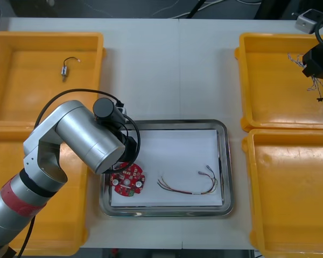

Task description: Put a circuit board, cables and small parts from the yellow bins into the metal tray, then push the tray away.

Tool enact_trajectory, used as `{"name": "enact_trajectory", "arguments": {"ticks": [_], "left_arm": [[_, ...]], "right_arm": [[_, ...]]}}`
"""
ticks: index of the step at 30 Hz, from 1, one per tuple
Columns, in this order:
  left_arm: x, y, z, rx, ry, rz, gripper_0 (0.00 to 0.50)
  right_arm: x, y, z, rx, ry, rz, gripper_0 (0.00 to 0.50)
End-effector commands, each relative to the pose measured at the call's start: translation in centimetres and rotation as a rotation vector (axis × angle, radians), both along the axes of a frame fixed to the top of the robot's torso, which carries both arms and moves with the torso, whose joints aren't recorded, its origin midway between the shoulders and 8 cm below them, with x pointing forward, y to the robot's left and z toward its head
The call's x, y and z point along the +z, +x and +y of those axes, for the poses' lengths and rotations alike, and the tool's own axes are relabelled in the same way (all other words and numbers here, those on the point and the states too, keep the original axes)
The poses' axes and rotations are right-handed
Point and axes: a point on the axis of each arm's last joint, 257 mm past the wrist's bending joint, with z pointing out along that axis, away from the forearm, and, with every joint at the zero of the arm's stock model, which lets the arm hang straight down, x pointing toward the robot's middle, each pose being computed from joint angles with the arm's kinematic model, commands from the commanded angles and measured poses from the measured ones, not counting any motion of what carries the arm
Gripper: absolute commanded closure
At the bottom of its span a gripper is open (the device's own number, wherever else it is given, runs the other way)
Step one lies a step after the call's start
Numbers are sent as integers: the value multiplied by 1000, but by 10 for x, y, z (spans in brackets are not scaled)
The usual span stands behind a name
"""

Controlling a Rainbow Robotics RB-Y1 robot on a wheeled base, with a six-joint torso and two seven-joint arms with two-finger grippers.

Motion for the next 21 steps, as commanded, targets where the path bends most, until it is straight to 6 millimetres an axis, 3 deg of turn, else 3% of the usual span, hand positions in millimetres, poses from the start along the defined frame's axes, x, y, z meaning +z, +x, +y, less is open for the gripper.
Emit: {"name": "enact_trajectory", "arguments": {"ticks": [1,9,13,16,21], "left_arm": [[22,6,-21,49,-87,-42,229],[42,8,-32,40,-135,-60,208],[54,7,-36,35,-148,-70,165],[62,8,-35,38,-148,-78,127],[76,10,-22,57,-126,-89,107]], "right_arm": [[19,-6,21,111,-28,-68,500],[3,-29,53,231,-61,-112,500],[-3,-40,69,290,-72,-130,500],[-10,-47,81,336,-88,-121,500],[-17,-54,99,395,-107,-110,500]]}}
